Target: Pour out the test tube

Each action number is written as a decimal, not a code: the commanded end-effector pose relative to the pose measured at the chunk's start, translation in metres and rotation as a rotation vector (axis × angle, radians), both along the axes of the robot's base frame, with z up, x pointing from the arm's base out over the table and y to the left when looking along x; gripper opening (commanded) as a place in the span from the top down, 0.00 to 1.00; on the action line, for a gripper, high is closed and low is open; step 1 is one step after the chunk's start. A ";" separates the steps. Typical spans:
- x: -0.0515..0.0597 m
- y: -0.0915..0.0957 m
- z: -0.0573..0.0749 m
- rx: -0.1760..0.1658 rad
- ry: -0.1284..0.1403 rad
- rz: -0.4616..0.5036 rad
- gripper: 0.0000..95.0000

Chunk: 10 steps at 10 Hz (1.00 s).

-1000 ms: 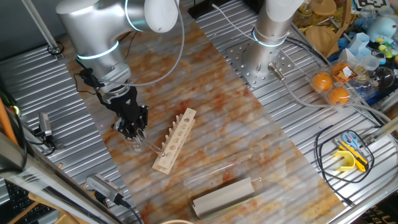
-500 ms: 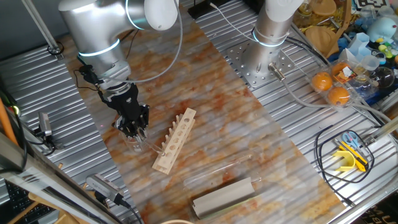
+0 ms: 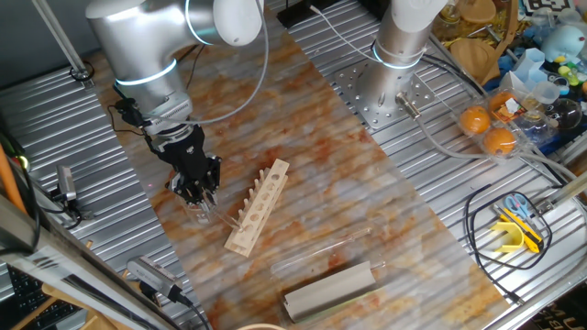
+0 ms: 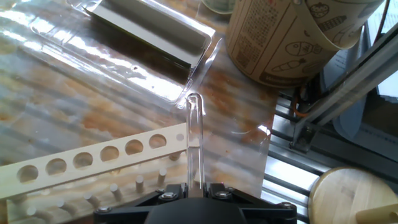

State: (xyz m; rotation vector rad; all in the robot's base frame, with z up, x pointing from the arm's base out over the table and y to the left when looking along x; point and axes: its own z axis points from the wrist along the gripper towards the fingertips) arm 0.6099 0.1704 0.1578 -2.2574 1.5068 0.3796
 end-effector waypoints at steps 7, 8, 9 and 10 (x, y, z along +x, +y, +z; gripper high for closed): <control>0.000 0.000 0.000 0.035 0.015 -0.035 1.00; 0.000 0.000 0.000 0.042 0.017 -0.040 1.00; 0.000 0.000 0.000 0.043 0.017 -0.042 1.00; 0.000 0.001 0.000 0.045 0.019 -0.045 1.00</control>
